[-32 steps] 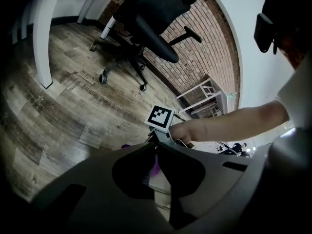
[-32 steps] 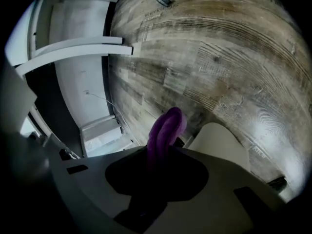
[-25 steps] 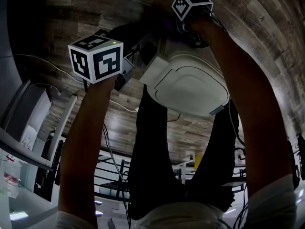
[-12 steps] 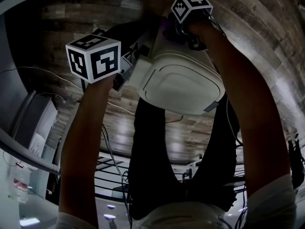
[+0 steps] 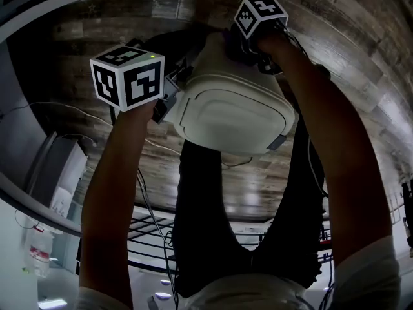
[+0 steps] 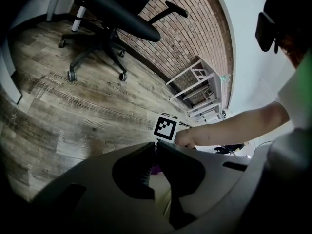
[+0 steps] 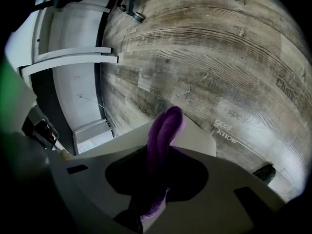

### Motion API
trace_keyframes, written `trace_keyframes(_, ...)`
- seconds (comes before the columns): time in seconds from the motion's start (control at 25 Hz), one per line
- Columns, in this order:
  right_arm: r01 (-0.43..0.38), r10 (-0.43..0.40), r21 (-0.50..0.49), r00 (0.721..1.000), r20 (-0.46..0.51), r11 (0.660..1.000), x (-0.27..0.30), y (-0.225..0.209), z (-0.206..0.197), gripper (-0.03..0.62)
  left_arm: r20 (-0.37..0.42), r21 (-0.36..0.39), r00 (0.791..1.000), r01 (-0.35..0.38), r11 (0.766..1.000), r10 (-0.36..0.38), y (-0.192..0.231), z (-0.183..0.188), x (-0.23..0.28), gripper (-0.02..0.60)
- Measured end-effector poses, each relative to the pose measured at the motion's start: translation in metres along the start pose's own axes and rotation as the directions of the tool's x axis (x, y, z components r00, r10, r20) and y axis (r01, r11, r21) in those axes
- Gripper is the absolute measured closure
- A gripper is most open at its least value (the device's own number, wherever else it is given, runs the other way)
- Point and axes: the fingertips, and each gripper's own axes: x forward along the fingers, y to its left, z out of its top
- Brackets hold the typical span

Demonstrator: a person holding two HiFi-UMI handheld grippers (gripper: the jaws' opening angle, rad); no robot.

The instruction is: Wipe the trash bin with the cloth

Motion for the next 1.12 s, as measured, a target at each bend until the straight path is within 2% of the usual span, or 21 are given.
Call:
trace_keyframes(0.44,-0.018,0.018,0.042,1.000,-0.001,0.999,-0.009,-0.050,-0.039,0.499,-0.080,0.058,0.997,0.026,0.998,-0.022,-0.036,0.011,0.049,0.574)
trace_keyframes(0.68,-0.039,0.038,0.074,0.999,0.023,0.997,-0.012,-0.076,-0.058,0.500,-0.146,0.116,0.989,0.044,0.992,-0.027,-0.058,0.010,0.080,0.574)
trace_keyframes(0.88,-0.025,0.024,0.091,1.000,0.021,0.995,-0.012,-0.103,-0.082,0.500,-0.190,0.145,0.981,0.063,0.987,-0.035,-0.076,0.009,0.107,0.574)
trace_keyframes(1.12,0.016,-0.013,0.077,0.999,-0.037,0.997,-0.009,-0.142,-0.126,0.499,-0.222,0.164,0.974,0.087,0.983,-0.049,-0.099,0.007,0.136,0.574)
